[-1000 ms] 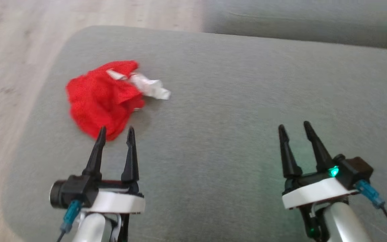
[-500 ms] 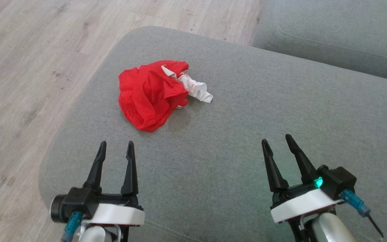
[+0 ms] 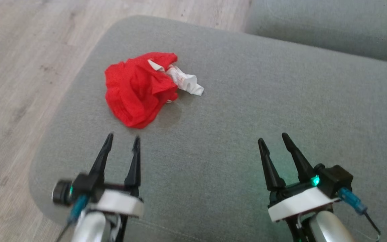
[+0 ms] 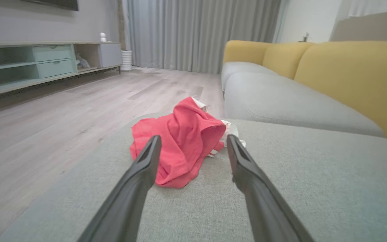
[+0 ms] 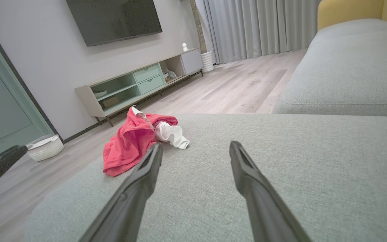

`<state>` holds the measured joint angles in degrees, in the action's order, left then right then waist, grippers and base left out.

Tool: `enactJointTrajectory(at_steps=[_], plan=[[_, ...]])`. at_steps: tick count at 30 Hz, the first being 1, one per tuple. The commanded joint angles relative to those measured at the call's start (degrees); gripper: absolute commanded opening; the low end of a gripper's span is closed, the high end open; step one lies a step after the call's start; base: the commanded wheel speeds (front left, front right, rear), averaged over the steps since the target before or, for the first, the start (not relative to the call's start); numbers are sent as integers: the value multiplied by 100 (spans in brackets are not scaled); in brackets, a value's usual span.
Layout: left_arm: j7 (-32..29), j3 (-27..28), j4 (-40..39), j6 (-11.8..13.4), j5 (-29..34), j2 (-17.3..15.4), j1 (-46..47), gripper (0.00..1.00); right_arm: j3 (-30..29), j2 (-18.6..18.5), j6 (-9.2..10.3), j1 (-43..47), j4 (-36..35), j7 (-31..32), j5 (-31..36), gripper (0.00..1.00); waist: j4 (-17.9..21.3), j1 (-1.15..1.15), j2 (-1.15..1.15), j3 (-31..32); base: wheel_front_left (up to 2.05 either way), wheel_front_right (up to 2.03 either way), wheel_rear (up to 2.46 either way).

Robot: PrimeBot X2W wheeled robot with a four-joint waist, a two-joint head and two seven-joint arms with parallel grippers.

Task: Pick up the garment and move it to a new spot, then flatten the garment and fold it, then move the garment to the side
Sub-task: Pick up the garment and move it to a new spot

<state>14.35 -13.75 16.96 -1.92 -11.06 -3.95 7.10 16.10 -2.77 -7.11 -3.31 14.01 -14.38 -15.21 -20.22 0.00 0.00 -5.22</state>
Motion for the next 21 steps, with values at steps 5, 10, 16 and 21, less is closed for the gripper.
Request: enactJointTrajectory(at_steps=[5,10,16,21], plan=[[-402,-115,292,-306,135,-286,1325,100,103,-10,-37,-406,-202,-58,52,100,177,0,0,-358,0,0,0],[-1231,-343,964,-520,-175,-542,2627,100,63,-10,-37,-588,-259,-51,119,100,312,0,0,-739,0,0,0],[-2292,-969,1798,-554,-1093,-1049,3764,100,26,-10,-37,-811,-293,-53,126,100,486,0,0,-1153,0,0,0],[-2476,-1356,2322,-556,-1540,-1356,4172,100,72,-10,-37,-925,-286,-57,112,100,605,0,0,-1365,0,0,0]])
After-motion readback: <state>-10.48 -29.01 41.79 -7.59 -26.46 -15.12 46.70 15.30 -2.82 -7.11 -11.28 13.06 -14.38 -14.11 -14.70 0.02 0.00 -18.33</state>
